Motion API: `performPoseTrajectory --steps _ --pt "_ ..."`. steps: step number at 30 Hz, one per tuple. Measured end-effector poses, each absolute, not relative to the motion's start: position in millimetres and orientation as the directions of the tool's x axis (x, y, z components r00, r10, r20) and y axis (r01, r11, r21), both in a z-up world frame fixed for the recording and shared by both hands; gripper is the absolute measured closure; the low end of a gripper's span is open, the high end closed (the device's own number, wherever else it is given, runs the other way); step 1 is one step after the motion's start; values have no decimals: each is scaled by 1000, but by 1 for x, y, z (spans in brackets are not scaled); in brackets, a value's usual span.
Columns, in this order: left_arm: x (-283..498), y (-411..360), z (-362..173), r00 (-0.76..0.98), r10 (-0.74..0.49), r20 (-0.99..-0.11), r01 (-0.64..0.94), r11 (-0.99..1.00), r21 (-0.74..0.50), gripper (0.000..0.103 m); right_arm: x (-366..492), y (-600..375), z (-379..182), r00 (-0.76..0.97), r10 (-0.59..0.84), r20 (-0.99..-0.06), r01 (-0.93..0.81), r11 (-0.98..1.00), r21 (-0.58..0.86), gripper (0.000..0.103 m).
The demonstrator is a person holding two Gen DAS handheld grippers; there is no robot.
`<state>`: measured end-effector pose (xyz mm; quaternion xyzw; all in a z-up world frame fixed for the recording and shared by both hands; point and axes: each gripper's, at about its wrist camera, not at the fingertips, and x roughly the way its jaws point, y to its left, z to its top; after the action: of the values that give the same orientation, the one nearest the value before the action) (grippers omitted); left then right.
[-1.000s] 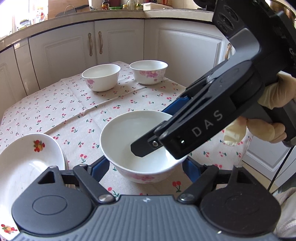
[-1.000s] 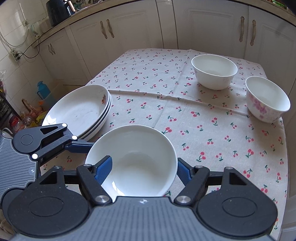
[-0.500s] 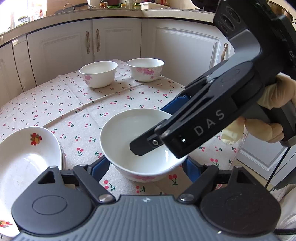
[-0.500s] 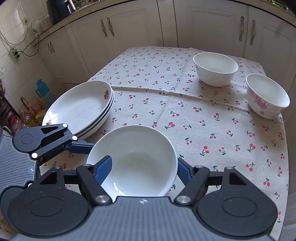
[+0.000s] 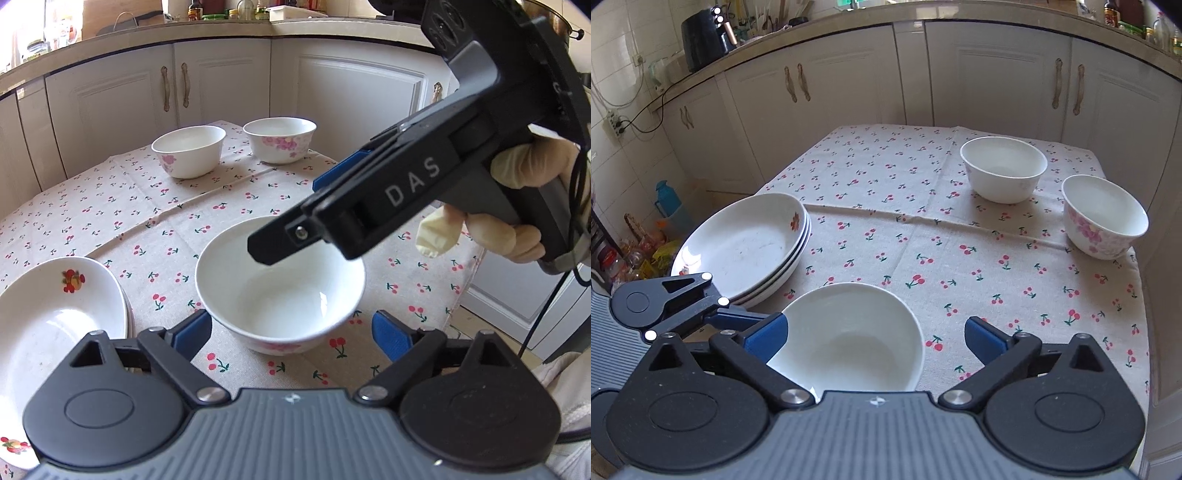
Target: Organize plates and bowls
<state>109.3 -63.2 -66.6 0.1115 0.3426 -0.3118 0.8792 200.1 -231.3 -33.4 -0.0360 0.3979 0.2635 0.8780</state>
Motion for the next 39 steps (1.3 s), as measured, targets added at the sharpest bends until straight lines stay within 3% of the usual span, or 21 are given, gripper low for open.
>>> performPoseTrajectory --steps 9,13,23,39 --pt "103 -60 -52 580 -487 -653 627 779 -25 10 191 -244 -28 736 284 -614 -360 933 0 0" --pt "101 -60 -44 582 -494 -645 634 773 -21 10 191 -255 -31 767 227 -601 -289 957 -6 0" --pt "125 -72 -25 597 -447 -666 643 763 65 7 186 -272 -39 807 99 -582 -248 952 -182 0" --pt "232 -134 11 547 -439 -713 665 745 52 7 232 -316 -32 813 112 -572 -225 966 -131 0"
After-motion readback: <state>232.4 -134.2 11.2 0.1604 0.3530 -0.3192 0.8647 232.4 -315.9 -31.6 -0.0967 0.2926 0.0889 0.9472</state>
